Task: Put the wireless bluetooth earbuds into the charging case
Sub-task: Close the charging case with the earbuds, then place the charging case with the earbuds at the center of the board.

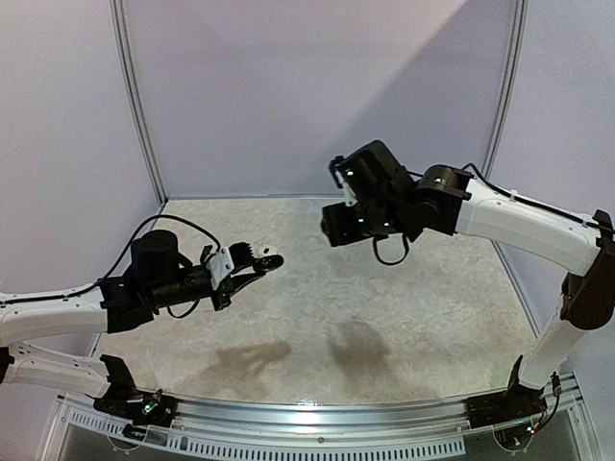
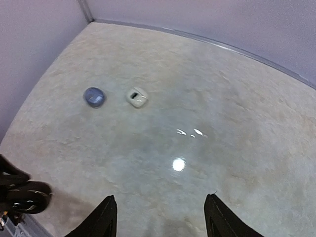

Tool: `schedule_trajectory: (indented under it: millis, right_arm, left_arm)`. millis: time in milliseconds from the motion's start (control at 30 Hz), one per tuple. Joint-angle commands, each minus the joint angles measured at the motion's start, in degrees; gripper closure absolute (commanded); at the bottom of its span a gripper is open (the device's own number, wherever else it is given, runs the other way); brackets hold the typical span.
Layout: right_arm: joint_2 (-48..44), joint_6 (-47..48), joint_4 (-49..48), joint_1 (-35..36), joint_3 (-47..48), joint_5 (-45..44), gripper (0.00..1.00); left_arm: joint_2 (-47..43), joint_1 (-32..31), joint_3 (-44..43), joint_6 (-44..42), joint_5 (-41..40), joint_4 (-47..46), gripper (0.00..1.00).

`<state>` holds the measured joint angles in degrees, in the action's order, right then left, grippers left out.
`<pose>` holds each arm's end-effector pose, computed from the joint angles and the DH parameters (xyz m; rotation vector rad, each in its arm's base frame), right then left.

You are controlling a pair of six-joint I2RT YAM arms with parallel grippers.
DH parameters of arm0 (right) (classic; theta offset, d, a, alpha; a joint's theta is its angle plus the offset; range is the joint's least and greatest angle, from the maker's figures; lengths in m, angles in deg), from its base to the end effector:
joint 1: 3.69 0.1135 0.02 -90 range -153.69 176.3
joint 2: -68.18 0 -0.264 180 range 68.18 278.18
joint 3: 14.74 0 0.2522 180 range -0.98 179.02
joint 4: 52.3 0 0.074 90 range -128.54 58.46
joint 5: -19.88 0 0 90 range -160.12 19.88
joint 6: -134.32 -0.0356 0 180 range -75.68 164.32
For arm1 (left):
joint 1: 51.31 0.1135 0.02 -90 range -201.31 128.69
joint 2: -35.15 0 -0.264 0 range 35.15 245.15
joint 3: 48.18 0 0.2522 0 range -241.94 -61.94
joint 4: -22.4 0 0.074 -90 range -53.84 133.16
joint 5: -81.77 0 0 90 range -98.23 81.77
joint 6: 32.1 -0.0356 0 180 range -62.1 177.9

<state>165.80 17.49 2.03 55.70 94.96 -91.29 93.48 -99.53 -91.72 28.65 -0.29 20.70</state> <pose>0.2051 0.3213 0.3559 -0.4558 2.2300 0.3767 0.1507 -0.1760 0.2491 1.2096 1.3486 -0.3605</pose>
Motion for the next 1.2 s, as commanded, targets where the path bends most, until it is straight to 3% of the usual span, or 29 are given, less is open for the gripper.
schedule_trajectory:
  millis: [0,67,133,167,333,467,533,667,933,1167]
  right_arm:
    - [-7.37,-11.79,4.00,-6.75,-13.40,-2.83,0.35]
    - [-11.98,-15.52,1.16,-10.63,-22.24,-0.31,0.29]
    - [-16.09,-17.87,-2.73,-14.61,-31.13,2.34,0.07]
    - [-18.73,-19.14,-4.56,-16.63,-34.74,3.31,0.02]
    - [-26.69,-21.41,-9.44,-24.22,-46.71,5.84,0.01]
    - [-30.59,-21.11,-10.34,-25.17,-50.26,5.26,0.01]
    - [-31.40,-20.69,-9.86,-25.19,-50.81,5.02,0.01]
    - [-31.62,-20.33,-8.71,-25.17,-50.94,5.38,0.01]
    - [-31.73,-20.92,-9.11,-25.21,-50.42,6.59,0.01]
    - [-31.12,-20.06,-7.61,-25.21,-47.70,6.88,0.01]
  left_arm:
    - [1.71,-0.20,-5.43,17.94,6.43,14.53,1.00]
    - [4.01,-0.03,-8.54,22.43,9.28,20.35,1.00]
    - [7.79,0.69,-13.92,28.29,13.87,25.96,1.00]
    - [10.23,1.33,-17.21,30.41,17.48,29.02,1.00]
    - [26.70,8.52,-36.44,32.85,25.19,48.91,1.00]
    - [41.62,13.78,-52.58,31.46,29.63,73.64,1.00]
    - [46.22,14.29,-55.70,28.72,29.25,80.01,1.00]
    - [50.89,16.44,-54.96,26.17,28.20,79.56,1.00]
    - [56.24,21.17,-50.40,28.39,27.46,68.68,1.00]
    - [58.08,22.17,-43.91,31.19,28.68,64.63,0.67]
